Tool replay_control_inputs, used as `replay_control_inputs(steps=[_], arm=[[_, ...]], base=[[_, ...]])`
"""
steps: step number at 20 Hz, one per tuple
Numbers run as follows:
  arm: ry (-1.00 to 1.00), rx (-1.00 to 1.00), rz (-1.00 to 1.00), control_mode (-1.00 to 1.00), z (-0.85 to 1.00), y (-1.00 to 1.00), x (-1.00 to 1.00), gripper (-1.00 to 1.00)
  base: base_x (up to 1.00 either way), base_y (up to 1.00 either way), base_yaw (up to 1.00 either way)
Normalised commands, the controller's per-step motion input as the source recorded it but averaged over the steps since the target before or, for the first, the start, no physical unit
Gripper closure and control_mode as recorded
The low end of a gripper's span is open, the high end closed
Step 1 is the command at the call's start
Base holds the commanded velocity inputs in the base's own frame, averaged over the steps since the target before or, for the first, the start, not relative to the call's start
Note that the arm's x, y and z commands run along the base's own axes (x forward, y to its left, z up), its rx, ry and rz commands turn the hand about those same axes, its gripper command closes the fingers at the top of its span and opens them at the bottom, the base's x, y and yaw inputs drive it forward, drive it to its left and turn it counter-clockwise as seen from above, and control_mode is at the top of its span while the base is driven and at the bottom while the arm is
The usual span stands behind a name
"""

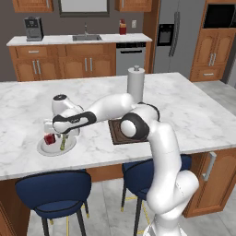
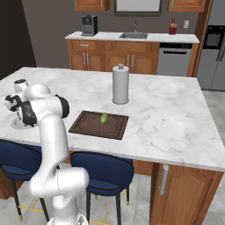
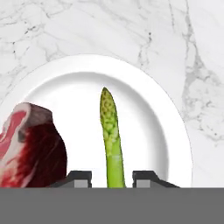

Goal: Create a steak meal by picking up the steak and asparagus from the tray and placing them on the plate. Leave the cucumber on the tray.

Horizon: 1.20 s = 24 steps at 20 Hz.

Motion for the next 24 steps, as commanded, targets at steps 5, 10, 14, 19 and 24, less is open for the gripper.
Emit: replay_control_inputs(steps=[5,10,14,19,24], arm=[[-0.05,0.0,0.0,-1.0,0.0,-0.02,-0.02,-1.0],[-0.06,0.0,0.0,-1.0,0.0,-0.2,-0.04,-1.0],[-0.08,0.01,0.0,-1.0,0.11,-0.44,-0.29,-1.0],[-0.07,0.04,0.0,-1.0,0.27,-0.47,-0.34,-1.0],[-0.09,0.06,0.0,-1.0,0.42,-0.47,-0.64,-1.0]], base=[[0.0,0.0,0.0],[0.0,0.0,0.0],[0.0,0.0,0.0],[0.0,0.0,0.0],[0.0,0.0,0.0]])
